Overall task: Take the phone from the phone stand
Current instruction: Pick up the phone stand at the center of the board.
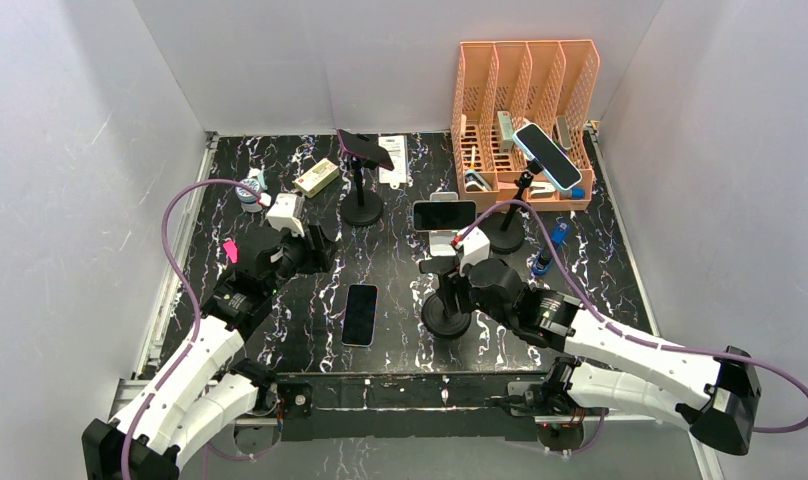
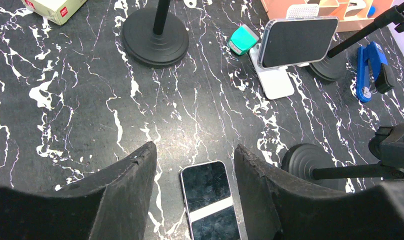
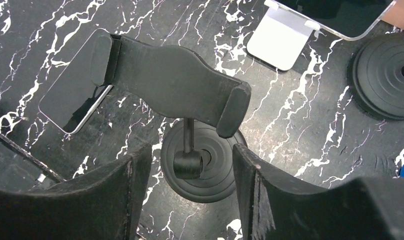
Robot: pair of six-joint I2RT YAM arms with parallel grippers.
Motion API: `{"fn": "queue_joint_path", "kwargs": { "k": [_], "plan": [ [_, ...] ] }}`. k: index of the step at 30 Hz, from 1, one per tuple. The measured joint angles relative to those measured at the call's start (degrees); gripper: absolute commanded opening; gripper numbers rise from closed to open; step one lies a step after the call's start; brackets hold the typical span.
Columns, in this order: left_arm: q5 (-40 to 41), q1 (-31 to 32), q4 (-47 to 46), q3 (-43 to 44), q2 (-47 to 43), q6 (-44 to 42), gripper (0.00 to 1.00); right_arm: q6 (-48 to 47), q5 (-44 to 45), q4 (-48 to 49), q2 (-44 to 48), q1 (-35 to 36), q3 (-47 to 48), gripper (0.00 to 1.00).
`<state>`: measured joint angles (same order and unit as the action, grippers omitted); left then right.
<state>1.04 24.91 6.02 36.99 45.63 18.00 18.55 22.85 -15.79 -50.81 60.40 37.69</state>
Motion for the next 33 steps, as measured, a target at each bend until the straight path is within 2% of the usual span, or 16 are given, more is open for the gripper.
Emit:
{"fn": "queue_joint_path", "kwargs": {
  "k": [10, 14, 26, 28, 30, 33],
  "plan": [
    [0.0, 0.0, 0.0, 0.0, -0.1, 0.0, 0.55, -0.7, 0.0, 1.4, -2.8, 0.0, 0.0, 0.61],
    [0.0, 0.0, 0.0, -0.2, -0.1, 0.0, 0.55, -0.7, 0.0, 1.4, -2.9, 0.0, -0.1, 0.56],
    [-0.3, 0.0, -0.1, -0.7, -0.2, 0.2, 0.55, -0.4, -0.1, 1.0, -2.3, 0.0, -0.1, 0.27],
    [-0.4, 0.0, 0.0, -0.7, -0.2, 0.2, 0.55, -0.6, 0.2, 0.7, -1.9, 0.0, -0.1, 0.19],
    [-0.4, 0.0, 0.0, -0.8, -0.4, 0.2, 0.55, -0.7, 0.4, 0.3, -1.5, 0.0, -0.1, 0.03],
    [-0.4, 0.0, 0.0, -0.8, -0.9, 0.2, 0.55, -0.7, 0.0, -0.7, -0.8, 0.0, 0.0, 0.01]
  ]
}}
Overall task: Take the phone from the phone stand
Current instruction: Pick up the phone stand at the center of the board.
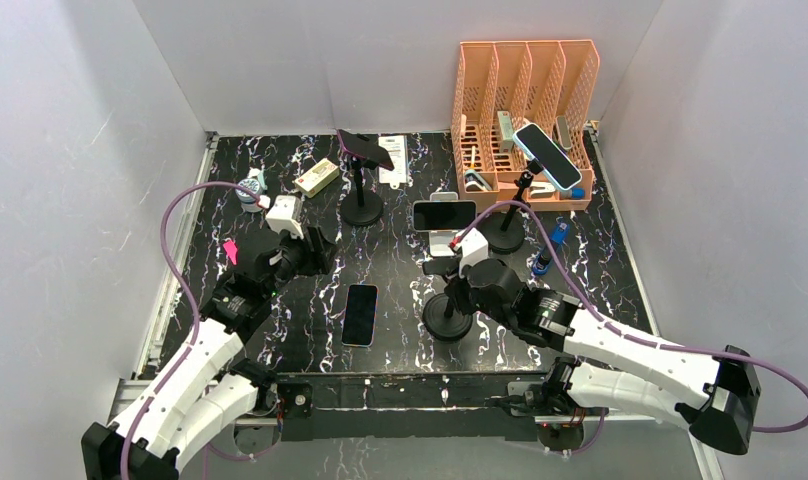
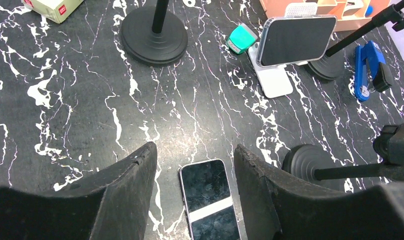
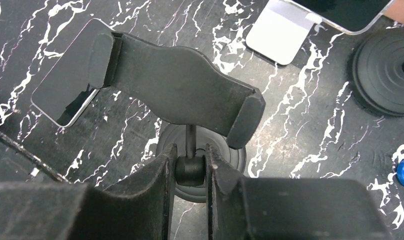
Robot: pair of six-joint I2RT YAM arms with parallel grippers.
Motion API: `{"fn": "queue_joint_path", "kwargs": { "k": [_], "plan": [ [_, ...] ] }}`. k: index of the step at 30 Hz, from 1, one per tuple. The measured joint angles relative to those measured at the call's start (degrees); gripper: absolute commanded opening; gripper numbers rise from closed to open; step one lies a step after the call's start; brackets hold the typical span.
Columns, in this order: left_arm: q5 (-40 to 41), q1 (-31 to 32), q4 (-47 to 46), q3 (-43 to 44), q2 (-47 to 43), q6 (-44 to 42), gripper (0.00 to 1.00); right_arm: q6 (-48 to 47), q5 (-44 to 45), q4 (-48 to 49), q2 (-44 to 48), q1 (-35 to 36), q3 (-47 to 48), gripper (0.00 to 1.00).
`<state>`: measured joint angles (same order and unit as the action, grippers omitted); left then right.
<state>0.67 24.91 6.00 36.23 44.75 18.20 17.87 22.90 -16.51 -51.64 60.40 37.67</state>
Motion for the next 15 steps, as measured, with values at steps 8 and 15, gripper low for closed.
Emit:
{"fn": "queue_joint_path", "kwargs": {
  "k": [8, 15],
  "plan": [
    [3.3, 0.0, 1.6, 0.0, -1.7, 0.0, 0.54, -0.1, -4.7, -1.2, 0.0, 0.0, 1.9, 0.01],
    [6.2, 0.0, 3.1, 0.0, -2.2, 0.0, 0.54, -1.2, -5.7, 0.1, -2.6, 0.1, 4.2, 0.01]
  ]
}}
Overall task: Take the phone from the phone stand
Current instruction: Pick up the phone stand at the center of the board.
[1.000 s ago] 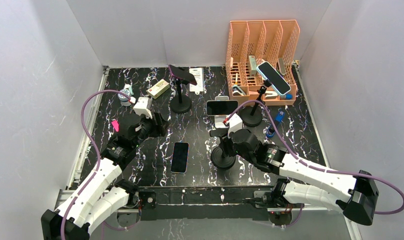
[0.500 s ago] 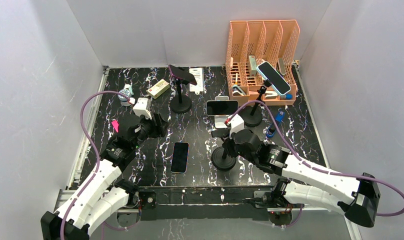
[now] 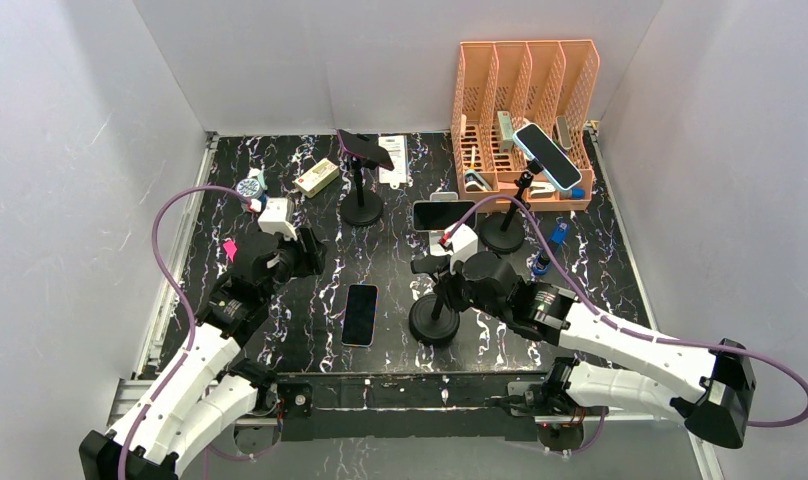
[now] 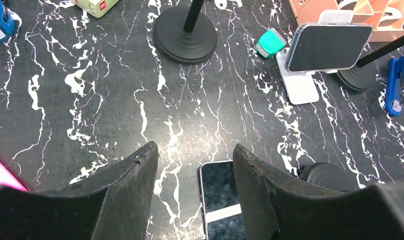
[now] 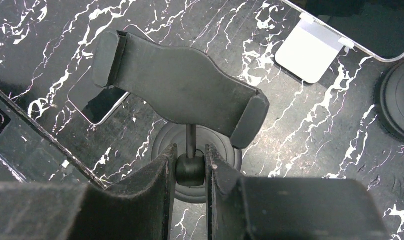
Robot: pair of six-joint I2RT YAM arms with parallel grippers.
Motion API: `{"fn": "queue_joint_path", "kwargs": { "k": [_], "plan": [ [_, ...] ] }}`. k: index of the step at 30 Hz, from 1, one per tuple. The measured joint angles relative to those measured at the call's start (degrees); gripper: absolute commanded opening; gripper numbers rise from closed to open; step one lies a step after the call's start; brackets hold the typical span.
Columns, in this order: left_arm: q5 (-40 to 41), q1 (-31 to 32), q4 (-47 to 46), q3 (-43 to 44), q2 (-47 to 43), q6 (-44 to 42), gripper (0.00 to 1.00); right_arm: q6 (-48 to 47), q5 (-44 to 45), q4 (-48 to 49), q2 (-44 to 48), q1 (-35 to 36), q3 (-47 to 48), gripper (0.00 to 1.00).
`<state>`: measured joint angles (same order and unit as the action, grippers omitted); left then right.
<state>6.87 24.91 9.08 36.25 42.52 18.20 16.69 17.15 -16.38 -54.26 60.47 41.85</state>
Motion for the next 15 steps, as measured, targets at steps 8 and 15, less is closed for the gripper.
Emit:
{"fn": "queue_joint_path", "kwargs": {
  "k": [8, 15],
  "plan": [
    [-2.0, 0.0, -0.5, 0.0, 0.3, 0.4, 0.55, -1.2, -0.7, 1.0, -0.2, 0.0, 0.0, 0.01],
    [-21.1, 0.0, -13.4, -0.2, 4.5, 9.5, 0.59, -3.3, -4.0, 2.0, 1.0, 0.0, -0.3, 0.01]
  ]
}}
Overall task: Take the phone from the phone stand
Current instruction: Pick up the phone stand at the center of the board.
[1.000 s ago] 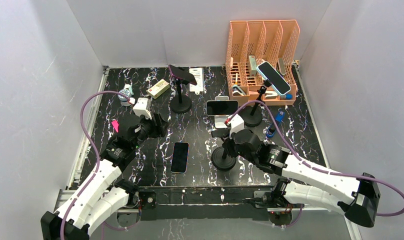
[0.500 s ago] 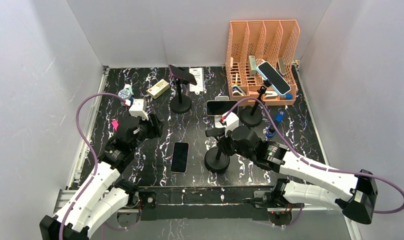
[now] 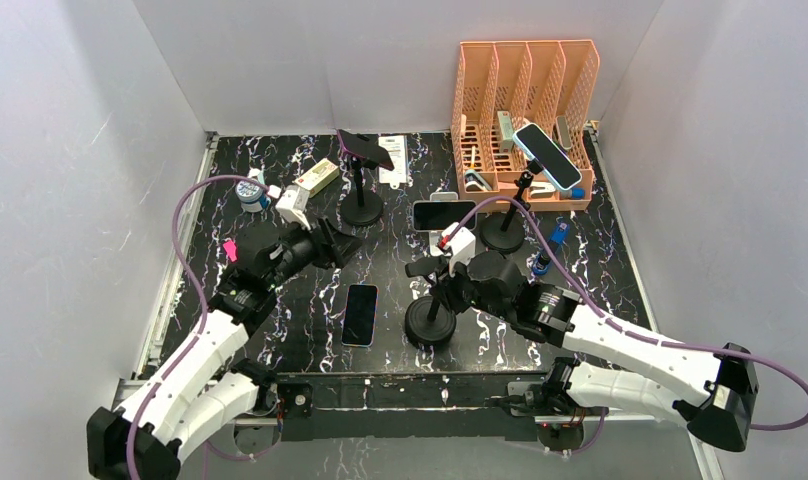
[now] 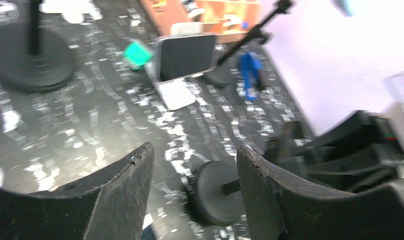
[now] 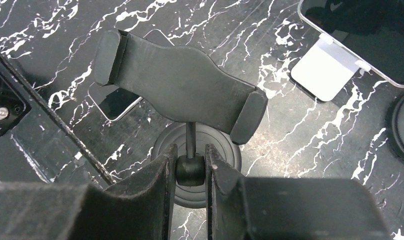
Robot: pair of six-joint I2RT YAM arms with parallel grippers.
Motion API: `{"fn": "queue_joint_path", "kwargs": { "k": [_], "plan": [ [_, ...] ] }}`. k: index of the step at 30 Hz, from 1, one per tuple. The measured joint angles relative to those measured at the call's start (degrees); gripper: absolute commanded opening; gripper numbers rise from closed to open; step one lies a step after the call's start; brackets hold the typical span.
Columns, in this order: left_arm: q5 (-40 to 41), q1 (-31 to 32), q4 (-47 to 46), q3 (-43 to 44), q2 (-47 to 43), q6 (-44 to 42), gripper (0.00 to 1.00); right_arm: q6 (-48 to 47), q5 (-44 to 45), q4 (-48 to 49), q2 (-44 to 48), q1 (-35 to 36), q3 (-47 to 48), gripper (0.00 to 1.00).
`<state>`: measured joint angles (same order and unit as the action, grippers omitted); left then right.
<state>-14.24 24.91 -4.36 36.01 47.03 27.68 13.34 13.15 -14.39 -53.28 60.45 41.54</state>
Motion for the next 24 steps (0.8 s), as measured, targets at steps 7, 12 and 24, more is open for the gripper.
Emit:
{"fn": "queue_joint_path", "kwargs": {
  "k": [7, 12, 24],
  "plan": [
    [-11.8, 1.9, -13.6, 0.1, 7.0, 11.1, 0.61, -0.6, -2.3, 0.7, 0.5, 0.0, -0.2, 0.01],
    [-13.1, 8.7, -13.2, 3.1, 13.0, 11.9, 0.61, -1.7, -3.5, 0.9, 0.7, 0.0, -0.2, 0.01],
    [-14.4, 14.1, -11.7, 8.0, 19.9, 11.5, 0.62, -3.3, -5.9, 0.9, 0.7, 0.1, -0.2, 0.01]
  ]
}}
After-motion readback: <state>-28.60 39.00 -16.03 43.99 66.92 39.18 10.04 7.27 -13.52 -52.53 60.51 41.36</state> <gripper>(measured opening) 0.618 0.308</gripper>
